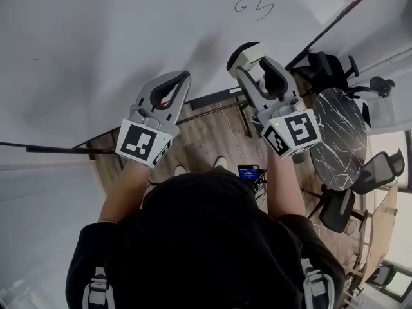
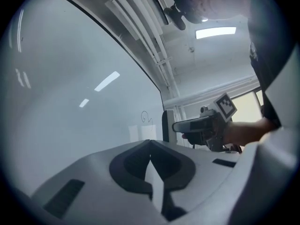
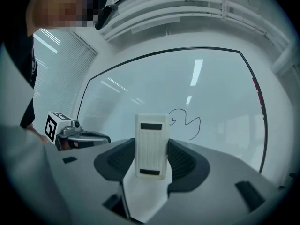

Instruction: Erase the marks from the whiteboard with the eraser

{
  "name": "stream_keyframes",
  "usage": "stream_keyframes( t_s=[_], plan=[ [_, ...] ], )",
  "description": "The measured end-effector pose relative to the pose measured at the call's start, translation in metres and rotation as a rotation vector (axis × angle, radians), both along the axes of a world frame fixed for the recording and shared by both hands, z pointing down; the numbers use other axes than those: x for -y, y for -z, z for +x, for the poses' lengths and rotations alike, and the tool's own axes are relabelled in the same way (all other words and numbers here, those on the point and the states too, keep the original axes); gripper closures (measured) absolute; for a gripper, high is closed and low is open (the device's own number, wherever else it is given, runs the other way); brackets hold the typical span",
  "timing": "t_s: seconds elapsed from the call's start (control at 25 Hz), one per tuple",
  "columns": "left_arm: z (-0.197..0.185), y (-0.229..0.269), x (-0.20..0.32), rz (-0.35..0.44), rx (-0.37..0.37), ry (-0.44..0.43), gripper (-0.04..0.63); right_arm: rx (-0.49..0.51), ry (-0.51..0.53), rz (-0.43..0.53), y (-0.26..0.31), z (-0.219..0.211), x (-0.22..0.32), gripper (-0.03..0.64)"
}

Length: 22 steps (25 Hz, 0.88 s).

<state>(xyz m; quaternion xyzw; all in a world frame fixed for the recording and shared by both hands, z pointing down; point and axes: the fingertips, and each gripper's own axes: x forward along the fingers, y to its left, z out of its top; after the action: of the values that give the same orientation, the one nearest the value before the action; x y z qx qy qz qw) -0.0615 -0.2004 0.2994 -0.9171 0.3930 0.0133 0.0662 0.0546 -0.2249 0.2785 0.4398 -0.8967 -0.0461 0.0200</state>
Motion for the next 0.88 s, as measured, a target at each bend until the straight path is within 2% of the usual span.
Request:
stream_keyframes(
  t_s=[0.44, 0.88],
  plan=[
    [0.014, 0.035, 0.038, 0.042, 0.002, 0.090, 0.591, 0.010, 0.044, 0.079, 0.040, -0.006, 0.055, 0.397],
    [0.004, 0.050, 0.052, 0.069, 0.004, 0.139, 0.591, -0.057, -0.017, 0.150, 0.054, -0.031, 0.079, 0.397]
  ],
)
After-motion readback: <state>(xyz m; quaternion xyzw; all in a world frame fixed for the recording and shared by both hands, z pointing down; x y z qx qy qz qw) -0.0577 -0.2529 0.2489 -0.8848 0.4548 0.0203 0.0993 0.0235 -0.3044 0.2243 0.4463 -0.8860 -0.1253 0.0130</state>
